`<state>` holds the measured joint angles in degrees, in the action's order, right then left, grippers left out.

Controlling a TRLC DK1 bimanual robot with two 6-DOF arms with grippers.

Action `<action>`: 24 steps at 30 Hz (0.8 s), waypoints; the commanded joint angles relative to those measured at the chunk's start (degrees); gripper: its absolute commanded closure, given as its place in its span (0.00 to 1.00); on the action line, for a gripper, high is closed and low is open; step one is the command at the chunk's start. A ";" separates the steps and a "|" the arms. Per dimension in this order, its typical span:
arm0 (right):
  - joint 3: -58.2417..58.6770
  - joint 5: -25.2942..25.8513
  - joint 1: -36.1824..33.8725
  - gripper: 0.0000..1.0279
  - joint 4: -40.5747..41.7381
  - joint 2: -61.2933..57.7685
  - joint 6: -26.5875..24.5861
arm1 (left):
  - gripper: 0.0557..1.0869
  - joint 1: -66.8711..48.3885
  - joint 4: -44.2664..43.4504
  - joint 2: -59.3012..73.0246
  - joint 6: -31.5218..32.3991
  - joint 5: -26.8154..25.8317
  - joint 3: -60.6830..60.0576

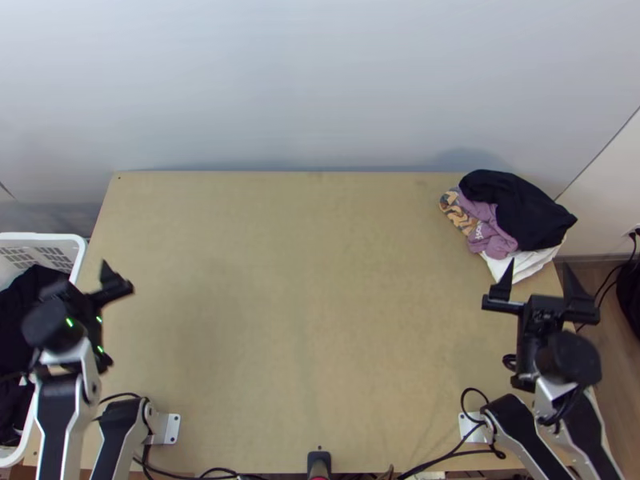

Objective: Fold the t-shirt

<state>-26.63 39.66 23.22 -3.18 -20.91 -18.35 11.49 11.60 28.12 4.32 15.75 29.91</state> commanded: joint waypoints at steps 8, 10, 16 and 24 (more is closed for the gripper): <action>-24.34 -0.72 1.47 0.04 -26.26 -17.06 16.33 | 0.04 35.62 -2.72 37.27 3.77 -17.59 20.45; -27.24 -0.64 1.39 0.04 -30.92 -19.96 18.96 | 0.04 40.55 -4.21 43.07 3.77 -19.26 22.38; -31.99 -0.90 1.56 0.04 -32.59 -23.65 20.55 | 0.05 50.74 -9.57 56.34 2.89 -20.76 24.58; -31.46 -1.08 1.47 0.05 -32.33 -26.03 20.72 | 0.05 60.23 -16.25 74.63 1.48 -20.49 28.98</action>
<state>-57.06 38.57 24.62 -34.83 -44.60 1.54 62.76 -0.01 87.88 6.61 -4.27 54.74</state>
